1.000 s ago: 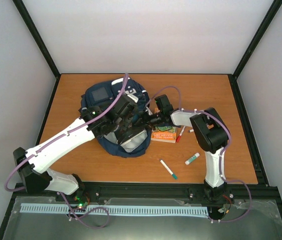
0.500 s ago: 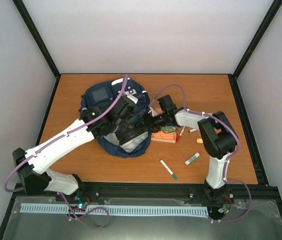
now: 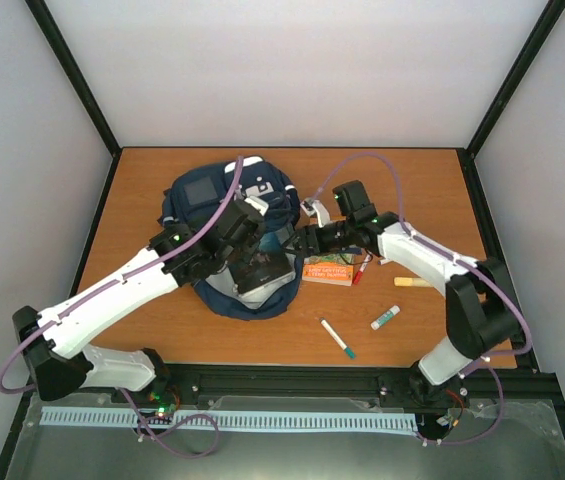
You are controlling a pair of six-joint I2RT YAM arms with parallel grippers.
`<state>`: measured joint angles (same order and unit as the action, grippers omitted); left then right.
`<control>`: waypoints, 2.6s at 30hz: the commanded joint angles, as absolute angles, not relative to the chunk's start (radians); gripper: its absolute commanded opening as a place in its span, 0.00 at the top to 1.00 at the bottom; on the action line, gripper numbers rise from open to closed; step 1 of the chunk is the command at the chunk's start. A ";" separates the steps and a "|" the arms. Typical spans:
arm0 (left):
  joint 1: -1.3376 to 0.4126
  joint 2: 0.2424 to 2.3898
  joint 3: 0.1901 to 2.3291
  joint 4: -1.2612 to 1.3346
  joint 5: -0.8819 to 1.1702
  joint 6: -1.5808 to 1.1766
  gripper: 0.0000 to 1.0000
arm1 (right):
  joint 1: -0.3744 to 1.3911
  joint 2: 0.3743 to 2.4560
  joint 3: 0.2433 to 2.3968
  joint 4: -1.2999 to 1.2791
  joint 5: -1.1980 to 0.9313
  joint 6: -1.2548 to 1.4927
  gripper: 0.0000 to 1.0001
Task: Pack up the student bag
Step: Place the book in the student bag.
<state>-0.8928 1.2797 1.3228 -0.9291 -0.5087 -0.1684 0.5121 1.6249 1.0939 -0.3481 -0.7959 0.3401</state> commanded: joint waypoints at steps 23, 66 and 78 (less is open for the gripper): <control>-0.890 1.165 1.232 -0.777 -0.507 -0.339 0.99 | 0.530 1.303 1.005 -0.588 -0.974 -0.323 0.48; -0.883 1.161 1.244 -0.757 -0.413 -0.371 0.99 | 1.077 1.470 1.037 -0.509 -0.095 -0.777 0.68; -0.882 1.131 1.247 -0.805 -0.437 -0.401 0.99 | 1.086 1.558 1.070 -0.387 0.032 -0.897 0.73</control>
<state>-0.8871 1.1885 1.1847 -0.8268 -0.4183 -0.3653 1.0786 1.5192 1.0370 -0.4583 -0.0208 -0.8402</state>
